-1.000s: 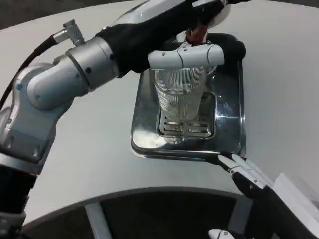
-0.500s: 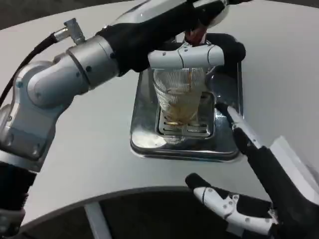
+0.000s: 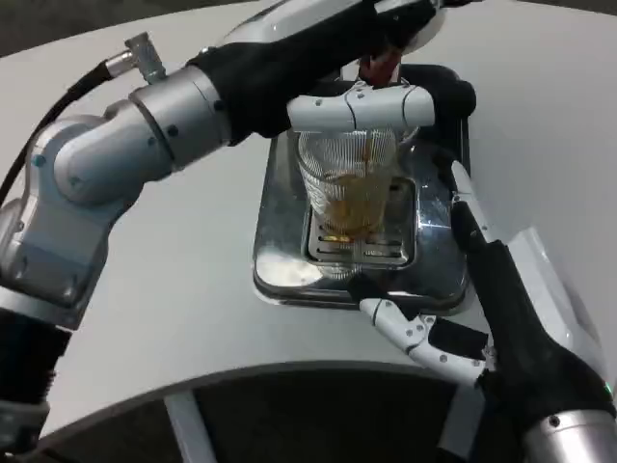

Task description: Grasp the cup under the faucet to collect the drink, then remove the cup.

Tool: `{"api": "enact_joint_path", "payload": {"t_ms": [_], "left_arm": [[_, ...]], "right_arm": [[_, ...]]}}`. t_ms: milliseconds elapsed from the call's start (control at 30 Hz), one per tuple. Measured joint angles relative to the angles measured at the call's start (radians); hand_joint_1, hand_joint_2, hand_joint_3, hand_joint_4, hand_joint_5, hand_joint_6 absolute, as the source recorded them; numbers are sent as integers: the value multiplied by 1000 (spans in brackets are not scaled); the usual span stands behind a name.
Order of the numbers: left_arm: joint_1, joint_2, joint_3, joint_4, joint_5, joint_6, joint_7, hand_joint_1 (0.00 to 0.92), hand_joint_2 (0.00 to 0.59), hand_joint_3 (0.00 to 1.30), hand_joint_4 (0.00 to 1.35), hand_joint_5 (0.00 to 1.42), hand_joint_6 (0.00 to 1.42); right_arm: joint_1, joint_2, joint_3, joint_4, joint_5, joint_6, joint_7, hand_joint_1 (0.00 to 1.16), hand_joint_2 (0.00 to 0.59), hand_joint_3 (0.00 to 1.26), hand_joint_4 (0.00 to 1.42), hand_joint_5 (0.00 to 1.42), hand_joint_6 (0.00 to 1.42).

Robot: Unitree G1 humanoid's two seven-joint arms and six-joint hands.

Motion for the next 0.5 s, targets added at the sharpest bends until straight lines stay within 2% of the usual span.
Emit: {"api": "enact_joint_path", "payload": {"t_ms": [233,500], "left_arm": [[-10,1,2,14,-1,-8,-4,0,93,66,0,0,75],[-18,10,8,28,-3,-23,-12,0,95,66,0,0,76]], "right_arm": [[-77,-2,-8,128,114,-30,-128,655,259,36,66,106,155],[-158,0,-31,226,188,-63,-195,673,238,47,89,133,175]]}}
